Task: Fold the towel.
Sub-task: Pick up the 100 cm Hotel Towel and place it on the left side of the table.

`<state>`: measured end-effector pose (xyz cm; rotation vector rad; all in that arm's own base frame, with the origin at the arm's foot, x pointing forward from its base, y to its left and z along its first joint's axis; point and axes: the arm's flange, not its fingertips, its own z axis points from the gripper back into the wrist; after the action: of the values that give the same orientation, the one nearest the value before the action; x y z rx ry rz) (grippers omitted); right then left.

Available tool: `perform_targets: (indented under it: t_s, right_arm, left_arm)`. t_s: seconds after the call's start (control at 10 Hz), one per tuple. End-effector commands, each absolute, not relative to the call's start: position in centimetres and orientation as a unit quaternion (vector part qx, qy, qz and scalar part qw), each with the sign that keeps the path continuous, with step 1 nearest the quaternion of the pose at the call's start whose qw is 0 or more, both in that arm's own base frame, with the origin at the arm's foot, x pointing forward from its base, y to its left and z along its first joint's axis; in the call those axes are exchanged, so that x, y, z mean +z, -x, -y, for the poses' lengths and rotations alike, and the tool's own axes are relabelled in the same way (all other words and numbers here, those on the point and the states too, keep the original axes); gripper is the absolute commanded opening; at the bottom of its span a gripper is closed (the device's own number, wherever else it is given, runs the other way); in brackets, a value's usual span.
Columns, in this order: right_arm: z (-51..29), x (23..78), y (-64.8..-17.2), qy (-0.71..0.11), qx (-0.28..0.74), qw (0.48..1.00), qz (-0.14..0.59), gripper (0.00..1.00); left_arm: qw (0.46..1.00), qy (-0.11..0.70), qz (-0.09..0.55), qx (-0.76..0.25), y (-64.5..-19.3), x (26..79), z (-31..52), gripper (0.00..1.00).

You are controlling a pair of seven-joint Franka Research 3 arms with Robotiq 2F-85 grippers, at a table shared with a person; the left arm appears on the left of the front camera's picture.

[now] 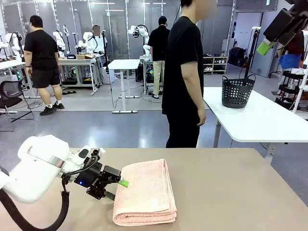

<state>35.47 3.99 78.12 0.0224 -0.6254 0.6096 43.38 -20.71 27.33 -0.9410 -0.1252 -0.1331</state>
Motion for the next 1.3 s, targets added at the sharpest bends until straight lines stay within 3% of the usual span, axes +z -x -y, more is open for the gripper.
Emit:
perform_targets:
  t_s: [0.0,0.1,0.3,0.4,0.6,0.7,0.8,1.2]
  right_arm:
    - [-3.93,78.06,-35.47,-0.011,0.296,0.906,0.302,1.00]
    - [-3.93,78.06,-35.47,-0.011,0.296,0.906,0.302,1.00]
    - [-3.93,78.06,-35.47,-0.011,0.296,0.906,0.302,1.00]
    - [-3.93,78.06,-35.47,-0.011,0.296,0.906,0.302,1.00]
    - [-3.93,78.06,-35.47,-0.011,0.296,0.906,0.302,1.00]
    - [-3.93,78.06,-35.47,-0.011,0.296,0.906,0.302,1.00]
    - [-3.93,78.06,-35.47,-0.011,0.296,0.906,0.302,1.00]
    - [-3.93,78.06,-35.47,-0.011,0.296,0.906,0.302,1.00]
  left_arm:
    - [0.873,0.481,0.059,-0.052,-44.18,26.33,21.52,0.93]
    - [0.867,0.494,0.047,-0.046,-44.34,26.17,21.79,0.77]
    - [0.858,0.511,0.022,-0.039,-44.64,25.92,22.34,0.19]
    - [0.856,0.514,0.019,-0.043,-44.64,25.83,22.46,0.00]
    - [0.857,0.514,0.023,-0.038,-44.75,25.66,22.28,0.00]
    - [0.857,0.513,0.026,-0.037,-44.75,25.70,22.23,0.05]
    - [0.858,0.512,0.026,-0.037,-44.78,25.76,22.23,0.00]
    - [0.860,0.509,0.032,-0.037,-44.98,26.28,22.02,0.00]
